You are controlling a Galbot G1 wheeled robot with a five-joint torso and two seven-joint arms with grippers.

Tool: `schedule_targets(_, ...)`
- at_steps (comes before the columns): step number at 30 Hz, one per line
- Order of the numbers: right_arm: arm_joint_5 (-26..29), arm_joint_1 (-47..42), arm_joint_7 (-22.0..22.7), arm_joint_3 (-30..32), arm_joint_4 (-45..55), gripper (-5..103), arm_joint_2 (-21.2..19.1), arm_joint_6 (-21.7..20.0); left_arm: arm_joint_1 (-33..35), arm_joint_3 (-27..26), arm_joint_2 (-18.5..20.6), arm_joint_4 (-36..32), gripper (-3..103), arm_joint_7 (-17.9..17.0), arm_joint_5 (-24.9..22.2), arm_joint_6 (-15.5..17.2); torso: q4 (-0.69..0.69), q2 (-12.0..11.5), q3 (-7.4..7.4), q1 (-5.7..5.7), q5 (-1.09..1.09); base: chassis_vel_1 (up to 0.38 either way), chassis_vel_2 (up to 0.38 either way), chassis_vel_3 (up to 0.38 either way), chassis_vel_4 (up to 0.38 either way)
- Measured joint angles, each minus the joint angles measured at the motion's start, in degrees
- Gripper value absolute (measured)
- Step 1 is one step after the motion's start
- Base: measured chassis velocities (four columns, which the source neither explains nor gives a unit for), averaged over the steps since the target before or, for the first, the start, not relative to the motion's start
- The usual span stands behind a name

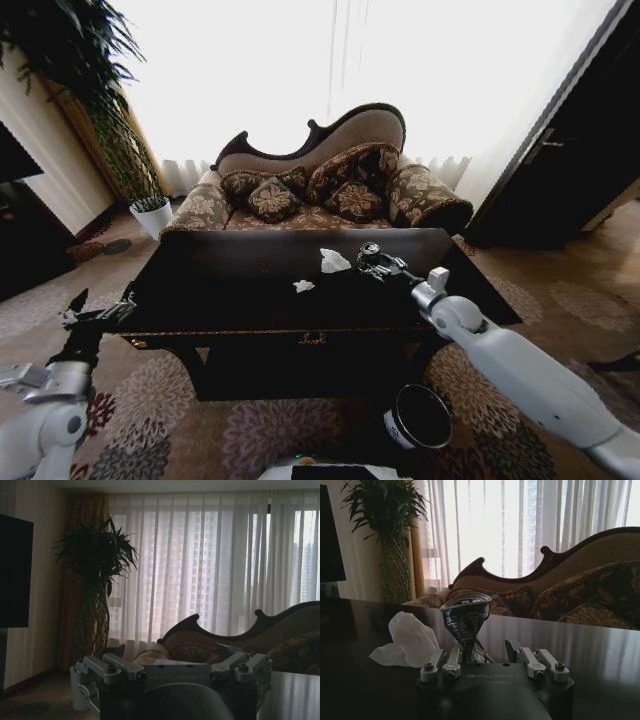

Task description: Move to the front of the table and place the trash on the table into the trash bin.

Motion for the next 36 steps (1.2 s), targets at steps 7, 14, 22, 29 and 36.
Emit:
schedule_targets(7, 0.46, -2.75, 0.0, 2.32, 1.36, 18, -0.01, 0.0, -0.55, 0.5, 0.14, 0.38, 100, 0.0, 0.02, -0.08, 0.0, 0.0, 0.0, 0.0, 0.0, 0.0, 0.0, 0.0, 0.0)
schedule_targets(14, 0.73, -6.05, -0.05, 5.27, 3.04, 1, -0.2, 0.0, -1.14, 1.34, 0.14, 0.77, 100, 0.0, 0.2, -0.13, 0.0, 0.0, 0.0, 0.0, 0.0, 0.0, 0.0, 0.0, 0.0)
schedule_targets(22, 1.1, -10.75, -0.1, 10.4, 5.77, 0, -0.06, -0.02, -1.6, 1.6, 0.36, 1.44, 100, 0.18, 0.19, -0.54, 0.01, 0.0, 0.0, 0.0, 0.0, 0.0, 0.0, 0.0, 0.0)
schedule_targets(29, 1.33, -25.29, 0.3, 25.01, 14.47, 0, 2.38, -0.86, -3.32, 2.62, 1.28, 3.04, 100, 0.21, -0.47, -0.83, -0.01, 0.0, 0.0, 0.0, 0.0, 0.0, 0.0, 0.0, 0.0)
schedule_targets(36, 0.89, -40.18, -1.31, 41.33, 24.19, 0, 7.83, -1.43, -5.12, 5.01, 1.56, 4.05, 100, 0.16, -0.84, -0.9, -0.01, 0.0, -0.01, 0.0, -0.02, 0.0, 0.0, 0.0, 0.0)
